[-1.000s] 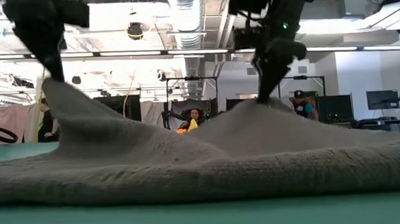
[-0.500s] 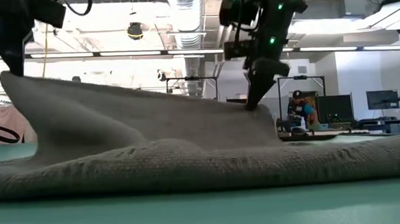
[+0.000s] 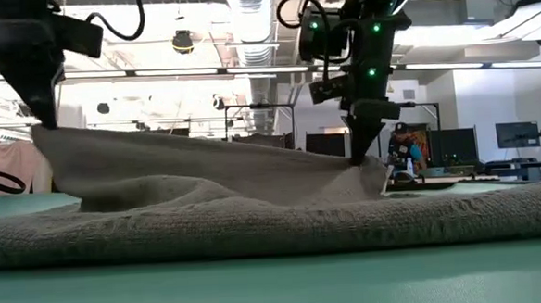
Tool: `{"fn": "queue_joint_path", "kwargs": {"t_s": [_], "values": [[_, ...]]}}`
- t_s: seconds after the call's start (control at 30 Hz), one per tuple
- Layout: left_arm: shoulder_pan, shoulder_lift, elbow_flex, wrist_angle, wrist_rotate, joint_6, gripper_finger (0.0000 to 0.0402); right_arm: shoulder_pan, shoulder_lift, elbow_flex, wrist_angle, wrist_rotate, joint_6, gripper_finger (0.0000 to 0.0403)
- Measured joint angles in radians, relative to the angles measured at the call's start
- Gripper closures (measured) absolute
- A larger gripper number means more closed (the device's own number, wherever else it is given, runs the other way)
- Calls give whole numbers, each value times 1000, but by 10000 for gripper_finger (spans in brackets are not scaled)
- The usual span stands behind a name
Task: Roll towel
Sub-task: Roll the gray towel
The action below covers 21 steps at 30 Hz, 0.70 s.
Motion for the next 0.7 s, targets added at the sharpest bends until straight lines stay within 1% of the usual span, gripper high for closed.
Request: {"fn": "queue_joint_path", "kwargs": {"t_s": [0.13,0.3,0.37,0.5,0.53,0.6,0.7], "values": [[3,0,-27,-10,-16,-27,401,-7,4,0,51,-19,-9,386],[31,1,-107,14,-3,-37,401,-24,6,0,58,-27,-12,384],[48,0,-136,36,-44,-20,401,-30,6,1,53,-26,-10,382],[74,0,-165,84,-220,-21,401,-42,6,-1,49,-26,-7,380],[81,0,-165,87,-244,-27,401,-42,6,-1,51,-26,-9,381],[97,0,-167,103,-269,-15,401,-42,7,-1,55,-26,-11,381],[115,0,-167,132,-265,-10,401,-42,7,-1,66,-26,-11,372]]}}
